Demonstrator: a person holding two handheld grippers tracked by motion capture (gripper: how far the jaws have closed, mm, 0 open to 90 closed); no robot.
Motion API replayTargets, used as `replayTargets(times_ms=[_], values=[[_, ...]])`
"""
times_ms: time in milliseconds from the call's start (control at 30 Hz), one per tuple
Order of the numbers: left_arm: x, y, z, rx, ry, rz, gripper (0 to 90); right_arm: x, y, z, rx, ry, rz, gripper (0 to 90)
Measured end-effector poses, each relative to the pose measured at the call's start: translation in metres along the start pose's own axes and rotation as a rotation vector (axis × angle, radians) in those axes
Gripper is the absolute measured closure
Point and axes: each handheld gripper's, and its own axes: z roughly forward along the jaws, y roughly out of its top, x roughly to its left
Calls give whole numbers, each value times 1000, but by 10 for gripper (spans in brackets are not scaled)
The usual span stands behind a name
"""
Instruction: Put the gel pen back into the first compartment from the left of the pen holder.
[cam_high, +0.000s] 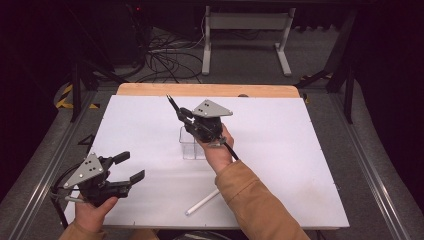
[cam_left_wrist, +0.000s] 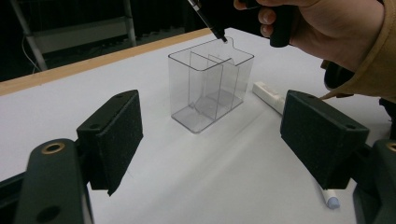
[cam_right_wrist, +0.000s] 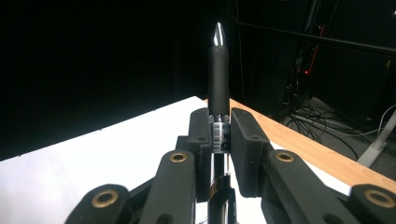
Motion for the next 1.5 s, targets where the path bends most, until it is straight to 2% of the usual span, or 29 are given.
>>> replayTargets(times_ms=[233, 267, 333, 500, 867, 933, 967, 1133, 1167, 1267, 1367, 1500], values=[[-1, 0, 1, -2, -5, -12, 220, -1, -3, 5, 6, -13, 20, 793], [0, 0, 1, 0, -4, -1, 221, -1, -4, 5, 7, -17, 24, 793], [0, -1, 1, 1, -8, -6, 222, -2, -5, 8, 11, -26, 20, 792], [-1, -1, 1, 4, -12, -7, 224, -4, -9, 14, 11, -14, 50, 791], [0, -1, 1, 2, -11, -6, 224, 0, -16, 21, 27, 0, 61, 790], [0, -1, 1, 2, -12, -8, 225, 0, -18, 22, 32, -1, 69, 790], [1, -1, 1, 3, -10, 5, 225, 0, -19, 22, 35, 0, 75, 790], [0, -1, 1, 2, -12, -7, 225, 0, -22, 21, 55, 4, 96, 789], [1, 0, 1, 4, -9, 6, 224, 0, -22, 21, 60, 5, 99, 790], [1, 0, 2, 6, -10, 7, 224, 0, -22, 19, 66, 10, 95, 784], [0, 0, 2, 6, -14, -1, 224, 1, -20, 16, 52, -3, 52, 644], [0, 0, 3, 4, -14, 7, 224, -1, -13, 6, 33, -13, 40, 479]])
